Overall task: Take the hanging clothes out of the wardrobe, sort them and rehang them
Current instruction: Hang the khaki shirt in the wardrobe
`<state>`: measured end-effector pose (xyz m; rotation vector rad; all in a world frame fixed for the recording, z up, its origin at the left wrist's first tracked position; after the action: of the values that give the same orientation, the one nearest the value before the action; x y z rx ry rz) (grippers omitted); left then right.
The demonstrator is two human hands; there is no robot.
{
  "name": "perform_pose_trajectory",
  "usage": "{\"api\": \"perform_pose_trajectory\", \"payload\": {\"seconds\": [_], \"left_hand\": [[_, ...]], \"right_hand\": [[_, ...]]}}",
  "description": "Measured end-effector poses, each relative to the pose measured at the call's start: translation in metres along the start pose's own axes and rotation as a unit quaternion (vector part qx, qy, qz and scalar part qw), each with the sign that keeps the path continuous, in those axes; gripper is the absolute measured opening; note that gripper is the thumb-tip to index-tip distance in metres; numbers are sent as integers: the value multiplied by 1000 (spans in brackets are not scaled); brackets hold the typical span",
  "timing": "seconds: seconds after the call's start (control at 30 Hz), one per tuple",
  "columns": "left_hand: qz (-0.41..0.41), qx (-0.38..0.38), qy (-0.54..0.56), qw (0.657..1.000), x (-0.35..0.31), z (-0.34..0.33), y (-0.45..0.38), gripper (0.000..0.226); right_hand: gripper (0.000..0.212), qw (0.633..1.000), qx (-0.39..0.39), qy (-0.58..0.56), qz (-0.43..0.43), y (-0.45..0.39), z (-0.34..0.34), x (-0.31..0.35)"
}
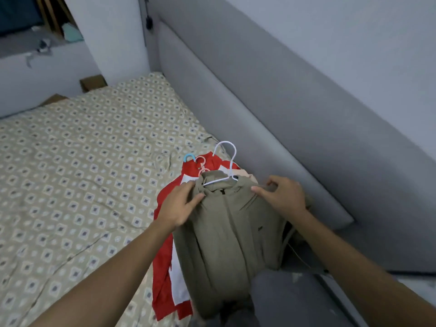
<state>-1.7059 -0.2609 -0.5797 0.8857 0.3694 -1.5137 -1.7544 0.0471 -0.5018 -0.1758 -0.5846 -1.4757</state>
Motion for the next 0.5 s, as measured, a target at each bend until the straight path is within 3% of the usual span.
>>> {"api": "perform_pose_trajectory", "payload": {"seconds": [0.23,0.5], "left_hand": [[-222,38,-60,973,-127,13,107,36],[-448,29,-154,880,-292,-12,195,28]], "right_hand": [[59,986,-152,-32,-63,226,69,-13],[52,948,-280,-24,-150,450,120,-16]]}}
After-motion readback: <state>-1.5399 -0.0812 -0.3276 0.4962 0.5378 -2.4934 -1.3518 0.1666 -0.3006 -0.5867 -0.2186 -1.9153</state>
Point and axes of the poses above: each hand's wrist, its own y-axis away from the middle knuckle, its own z-axis out of the back of the hand, x = y × z, the point moved 1 cm from there along -y, towards the middle knuckle, and after that the axes turned 9 degrees about x, right-handed, at the moved point
